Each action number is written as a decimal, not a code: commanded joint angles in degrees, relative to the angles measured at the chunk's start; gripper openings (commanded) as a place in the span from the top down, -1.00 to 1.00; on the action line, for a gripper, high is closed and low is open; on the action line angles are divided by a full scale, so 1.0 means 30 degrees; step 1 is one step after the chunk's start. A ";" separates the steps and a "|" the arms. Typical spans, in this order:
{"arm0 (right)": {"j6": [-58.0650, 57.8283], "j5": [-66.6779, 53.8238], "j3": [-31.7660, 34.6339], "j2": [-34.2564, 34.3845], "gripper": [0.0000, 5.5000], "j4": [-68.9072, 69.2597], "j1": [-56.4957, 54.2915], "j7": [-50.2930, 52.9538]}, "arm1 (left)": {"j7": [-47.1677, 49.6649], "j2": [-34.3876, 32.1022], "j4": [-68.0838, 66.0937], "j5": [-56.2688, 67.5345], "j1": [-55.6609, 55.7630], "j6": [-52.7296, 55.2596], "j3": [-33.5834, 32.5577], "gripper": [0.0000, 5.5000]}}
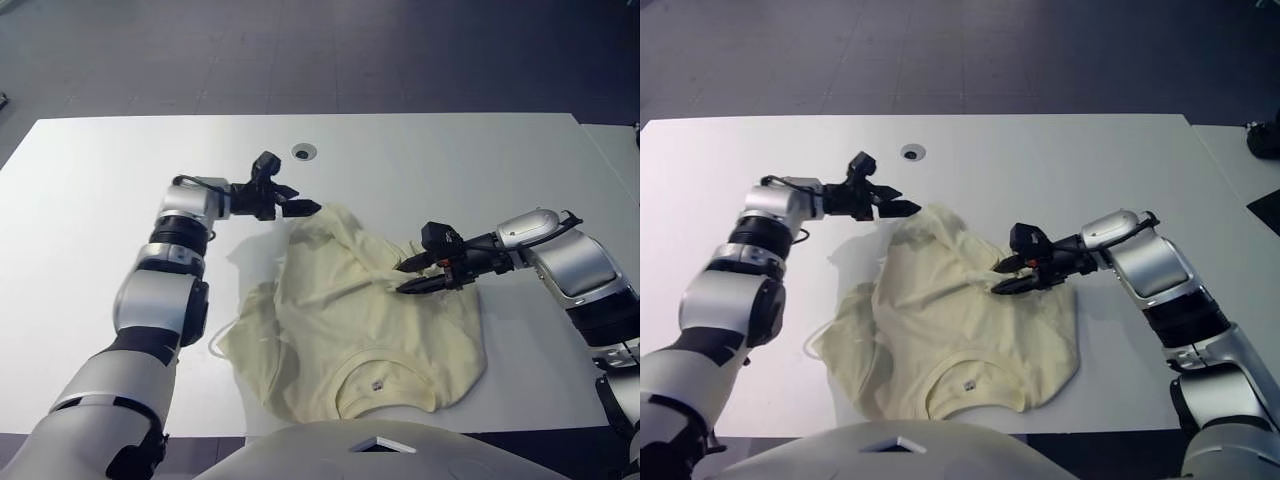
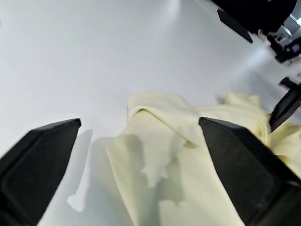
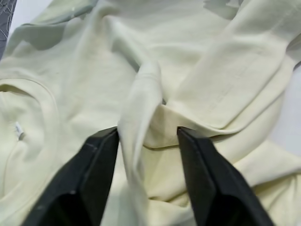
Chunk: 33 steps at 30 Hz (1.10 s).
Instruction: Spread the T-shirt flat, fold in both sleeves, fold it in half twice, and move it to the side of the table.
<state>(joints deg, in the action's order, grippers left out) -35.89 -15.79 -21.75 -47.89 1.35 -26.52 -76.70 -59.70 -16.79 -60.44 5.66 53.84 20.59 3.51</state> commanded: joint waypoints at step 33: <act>-0.2341 0.0583 0.3120 0.4025 -0.95 -0.4393 -0.3011 0.5645 | 0.1315 0.0041 0.1298 -0.3579 -0.2027 -0.2277 0.3011 -0.96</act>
<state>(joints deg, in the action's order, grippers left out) -42.03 -14.10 -13.61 -36.86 -10.96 -33.80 -61.59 -54.62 -16.26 -57.36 -6.40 50.16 10.04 13.89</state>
